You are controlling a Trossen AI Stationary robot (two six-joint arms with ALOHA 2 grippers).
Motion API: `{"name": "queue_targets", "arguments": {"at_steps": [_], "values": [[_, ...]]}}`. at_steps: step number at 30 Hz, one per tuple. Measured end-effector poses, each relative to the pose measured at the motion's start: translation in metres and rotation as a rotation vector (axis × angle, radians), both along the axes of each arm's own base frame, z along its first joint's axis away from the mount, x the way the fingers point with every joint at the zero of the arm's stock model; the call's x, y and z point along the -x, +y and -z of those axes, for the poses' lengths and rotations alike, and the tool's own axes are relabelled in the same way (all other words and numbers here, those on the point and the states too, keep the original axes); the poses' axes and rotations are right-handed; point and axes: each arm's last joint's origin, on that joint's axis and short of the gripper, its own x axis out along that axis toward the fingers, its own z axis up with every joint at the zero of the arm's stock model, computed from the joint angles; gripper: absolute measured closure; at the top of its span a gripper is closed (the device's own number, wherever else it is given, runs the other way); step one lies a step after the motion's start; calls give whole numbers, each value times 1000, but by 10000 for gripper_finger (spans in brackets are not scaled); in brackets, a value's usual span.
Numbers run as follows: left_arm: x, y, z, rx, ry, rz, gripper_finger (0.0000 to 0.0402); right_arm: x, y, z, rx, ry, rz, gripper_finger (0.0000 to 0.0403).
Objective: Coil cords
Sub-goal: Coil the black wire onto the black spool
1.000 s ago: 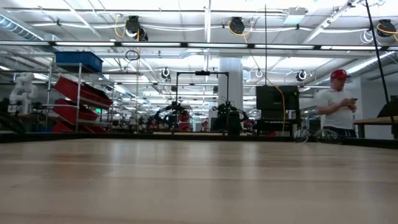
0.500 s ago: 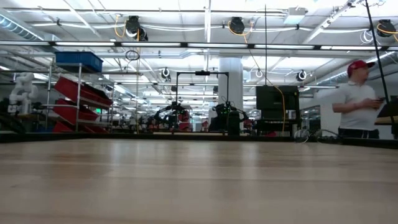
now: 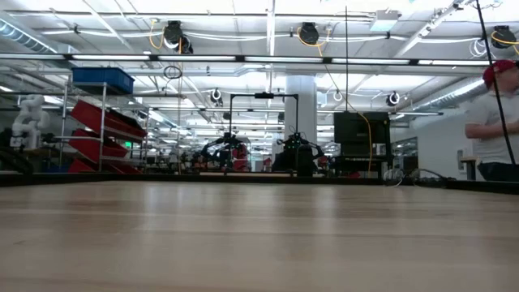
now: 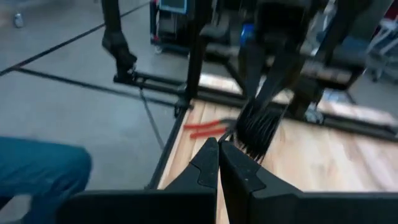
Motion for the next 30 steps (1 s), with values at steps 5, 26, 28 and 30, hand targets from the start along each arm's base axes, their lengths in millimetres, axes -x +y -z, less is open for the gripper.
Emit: {"name": "queue_targets", "arguments": {"at_steps": [5,26,28,30], "values": [[-1,-2,-3,33,-19,32,399,-20,-3,0,76,-77,7,403],[0,-8,-6,45,-42,155,399,-66,-32,6,325,-166,13,403],[1,-8,-6,44,-42,158,399,-68,-34,6,327,-165,19,403],[1,-9,-6,44,-42,160,399,-69,-35,6,335,-165,15,403]]}}
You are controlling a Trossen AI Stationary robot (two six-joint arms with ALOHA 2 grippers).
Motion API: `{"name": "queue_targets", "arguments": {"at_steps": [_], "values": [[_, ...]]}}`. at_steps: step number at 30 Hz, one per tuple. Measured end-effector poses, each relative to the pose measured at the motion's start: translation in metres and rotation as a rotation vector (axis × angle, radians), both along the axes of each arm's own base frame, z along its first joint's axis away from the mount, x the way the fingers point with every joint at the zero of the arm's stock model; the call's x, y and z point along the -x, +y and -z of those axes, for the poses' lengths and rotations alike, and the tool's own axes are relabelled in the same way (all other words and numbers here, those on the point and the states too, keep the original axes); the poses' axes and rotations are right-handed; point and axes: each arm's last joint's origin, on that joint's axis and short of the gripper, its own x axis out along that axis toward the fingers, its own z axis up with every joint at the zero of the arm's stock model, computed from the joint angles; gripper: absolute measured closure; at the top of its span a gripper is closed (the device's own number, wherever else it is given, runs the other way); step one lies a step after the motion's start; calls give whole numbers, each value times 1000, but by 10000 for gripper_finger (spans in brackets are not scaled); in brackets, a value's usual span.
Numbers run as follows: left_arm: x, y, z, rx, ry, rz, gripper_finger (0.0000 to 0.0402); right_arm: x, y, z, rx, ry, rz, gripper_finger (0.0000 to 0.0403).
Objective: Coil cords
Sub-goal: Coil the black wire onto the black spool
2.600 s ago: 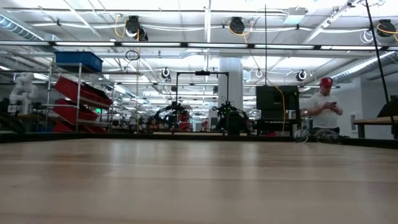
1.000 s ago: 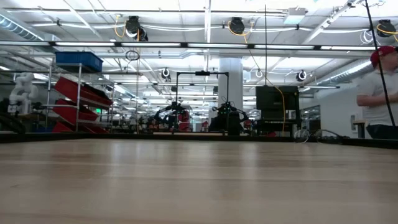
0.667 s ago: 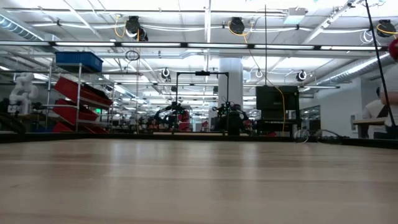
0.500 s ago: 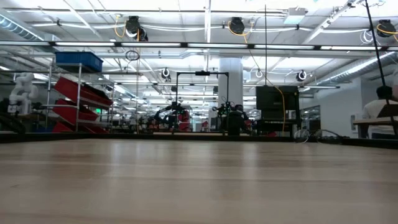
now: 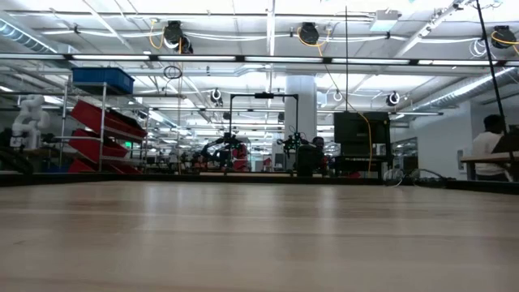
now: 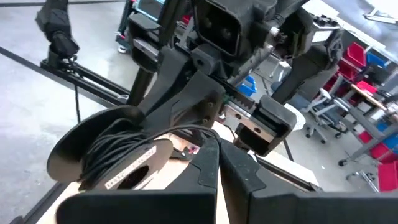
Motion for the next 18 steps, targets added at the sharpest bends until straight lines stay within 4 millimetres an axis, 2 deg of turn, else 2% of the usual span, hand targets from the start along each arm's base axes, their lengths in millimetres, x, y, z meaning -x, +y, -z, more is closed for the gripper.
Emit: {"name": "queue_targets", "arguments": {"at_steps": [11,18], "values": [[-1,-2,-5,-13,-71,33,399,-9,-10,-1,-25,9,-129,403],[-5,-5,-2,-68,-107,75,399,-16,-18,-1,-65,28,-280,403]]}}
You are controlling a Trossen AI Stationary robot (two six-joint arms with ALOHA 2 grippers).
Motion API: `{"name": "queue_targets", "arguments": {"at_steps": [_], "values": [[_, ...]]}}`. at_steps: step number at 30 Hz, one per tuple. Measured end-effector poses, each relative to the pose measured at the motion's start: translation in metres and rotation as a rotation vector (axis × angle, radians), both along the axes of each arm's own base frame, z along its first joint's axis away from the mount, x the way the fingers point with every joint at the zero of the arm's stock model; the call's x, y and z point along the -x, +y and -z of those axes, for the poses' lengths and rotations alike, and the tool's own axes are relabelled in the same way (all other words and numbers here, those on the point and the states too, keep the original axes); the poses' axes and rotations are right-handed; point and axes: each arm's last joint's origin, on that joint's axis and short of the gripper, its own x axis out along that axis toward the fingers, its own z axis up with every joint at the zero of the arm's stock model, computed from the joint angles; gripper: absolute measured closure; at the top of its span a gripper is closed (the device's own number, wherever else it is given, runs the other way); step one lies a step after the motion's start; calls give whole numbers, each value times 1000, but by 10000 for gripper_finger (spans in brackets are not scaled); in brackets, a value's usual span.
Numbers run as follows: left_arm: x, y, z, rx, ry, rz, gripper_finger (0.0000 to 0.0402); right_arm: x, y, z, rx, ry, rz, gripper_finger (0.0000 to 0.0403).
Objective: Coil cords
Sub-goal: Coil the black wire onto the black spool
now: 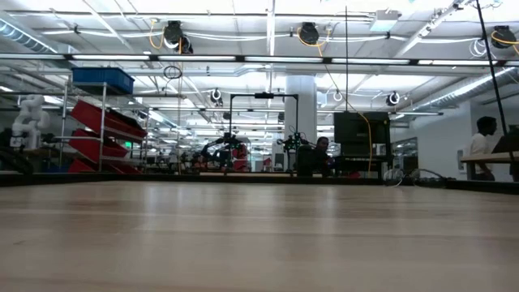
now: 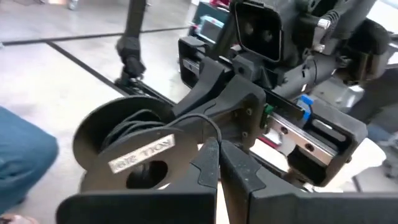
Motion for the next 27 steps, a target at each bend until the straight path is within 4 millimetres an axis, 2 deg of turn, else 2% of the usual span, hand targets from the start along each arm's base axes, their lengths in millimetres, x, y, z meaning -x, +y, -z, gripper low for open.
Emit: {"name": "queue_targets", "arguments": {"at_steps": [9,20,27], "values": [[-5,-5,2,-66,-71,42,399,-7,-11,1,-106,48,-39,397],[-5,-8,-4,-48,-136,57,399,-12,-23,3,-180,109,-64,369],[-6,-8,-8,-38,-176,56,399,-11,-30,12,-231,249,-36,346]]}}
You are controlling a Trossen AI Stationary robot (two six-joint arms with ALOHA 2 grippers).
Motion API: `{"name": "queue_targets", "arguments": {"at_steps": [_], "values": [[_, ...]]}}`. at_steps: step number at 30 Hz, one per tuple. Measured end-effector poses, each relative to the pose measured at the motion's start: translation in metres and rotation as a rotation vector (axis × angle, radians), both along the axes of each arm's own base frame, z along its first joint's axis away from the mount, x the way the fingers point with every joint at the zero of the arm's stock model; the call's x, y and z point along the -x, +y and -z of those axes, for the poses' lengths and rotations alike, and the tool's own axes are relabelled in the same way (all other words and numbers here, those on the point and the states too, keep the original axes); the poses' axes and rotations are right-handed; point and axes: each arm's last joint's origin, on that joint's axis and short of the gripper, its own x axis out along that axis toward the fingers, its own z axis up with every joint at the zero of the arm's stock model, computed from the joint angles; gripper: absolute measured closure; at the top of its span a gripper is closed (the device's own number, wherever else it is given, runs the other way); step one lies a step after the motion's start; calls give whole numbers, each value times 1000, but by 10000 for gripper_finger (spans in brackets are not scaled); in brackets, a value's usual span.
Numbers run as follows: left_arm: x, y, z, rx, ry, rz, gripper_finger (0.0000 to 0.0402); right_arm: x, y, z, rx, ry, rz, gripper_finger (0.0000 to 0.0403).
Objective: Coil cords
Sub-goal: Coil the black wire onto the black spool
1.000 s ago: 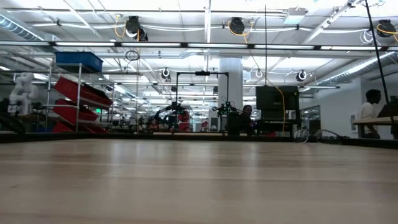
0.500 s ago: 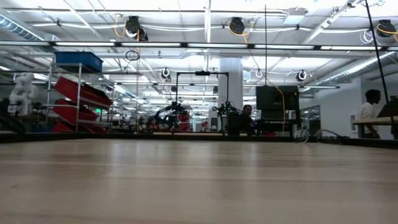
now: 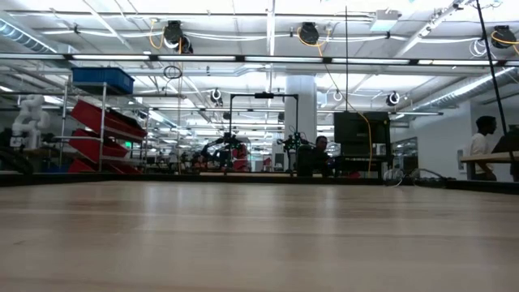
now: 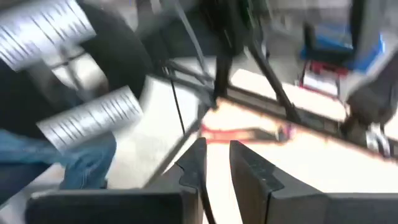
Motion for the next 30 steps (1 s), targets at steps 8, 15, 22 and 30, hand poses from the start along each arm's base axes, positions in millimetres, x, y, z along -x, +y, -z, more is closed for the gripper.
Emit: {"name": "queue_targets", "arguments": {"at_steps": [8,15,22,30], "values": [[5,-7,-4,19,-35,26,399,16,-2,21,46,280,123,325],[6,-10,-10,61,-87,27,399,39,12,31,128,372,344,323],[5,-8,-13,99,-97,-69,399,70,44,57,134,223,670,323],[4,-6,-17,121,-133,-100,399,102,75,81,178,-64,827,323]]}}
